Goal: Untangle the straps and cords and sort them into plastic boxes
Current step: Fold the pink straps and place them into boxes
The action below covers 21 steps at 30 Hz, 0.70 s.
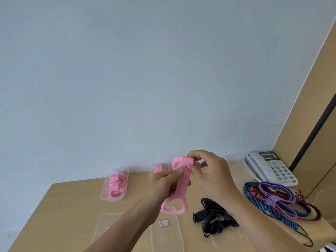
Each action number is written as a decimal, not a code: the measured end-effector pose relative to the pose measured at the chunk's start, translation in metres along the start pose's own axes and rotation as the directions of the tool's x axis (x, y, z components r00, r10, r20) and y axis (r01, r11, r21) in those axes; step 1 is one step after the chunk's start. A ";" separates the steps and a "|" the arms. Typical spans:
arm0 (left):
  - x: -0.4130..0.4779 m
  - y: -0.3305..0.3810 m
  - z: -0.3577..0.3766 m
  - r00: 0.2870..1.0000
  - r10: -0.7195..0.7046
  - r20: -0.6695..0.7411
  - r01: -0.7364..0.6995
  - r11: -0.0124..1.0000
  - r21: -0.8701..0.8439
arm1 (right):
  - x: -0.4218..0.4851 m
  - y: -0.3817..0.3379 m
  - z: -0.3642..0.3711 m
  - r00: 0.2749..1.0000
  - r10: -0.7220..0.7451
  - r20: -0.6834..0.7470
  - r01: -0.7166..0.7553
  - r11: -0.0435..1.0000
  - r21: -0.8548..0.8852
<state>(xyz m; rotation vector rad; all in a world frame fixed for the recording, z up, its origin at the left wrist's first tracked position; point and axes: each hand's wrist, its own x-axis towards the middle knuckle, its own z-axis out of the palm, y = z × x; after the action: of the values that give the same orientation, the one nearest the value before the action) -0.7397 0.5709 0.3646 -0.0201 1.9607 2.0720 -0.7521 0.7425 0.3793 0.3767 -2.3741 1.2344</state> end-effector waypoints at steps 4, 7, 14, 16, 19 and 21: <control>-0.004 0.004 0.004 1.000 0.025 0.004 -0.025 1.000 -0.020 | -0.006 0.000 -0.001 0.994 -0.086 -0.063 0.085 0.996 -0.030; -0.006 0.005 0.007 0.999 0.049 0.005 -0.049 0.998 -0.036 | -0.010 -0.001 0.000 0.974 -0.211 -0.079 0.207 0.977 -0.057; -0.006 -0.003 0.007 0.998 0.047 -0.036 -0.050 0.996 -0.079 | -0.019 -0.003 -0.002 0.966 -0.256 -0.044 0.255 0.967 -0.024; -0.008 -0.004 0.006 0.999 0.037 -0.021 -0.039 0.997 -0.059 | -0.018 -0.003 -0.006 0.982 -0.188 -0.022 0.189 0.980 0.066; -0.010 -0.004 0.005 1.000 0.029 -0.010 -0.029 0.999 0.019 | -0.014 0.003 -0.009 0.994 -0.034 0.105 0.036 0.999 -0.020; -0.010 -0.003 0.005 0.999 0.032 -0.021 -0.031 0.999 0.036 | -0.013 0.006 -0.009 0.970 0.007 0.243 0.007 0.998 -0.058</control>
<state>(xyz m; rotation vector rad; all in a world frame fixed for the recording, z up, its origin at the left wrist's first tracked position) -0.7286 0.5744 0.3640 -0.0040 2.0230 2.0637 -0.7414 0.7539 0.3732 0.5370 -2.6085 1.1741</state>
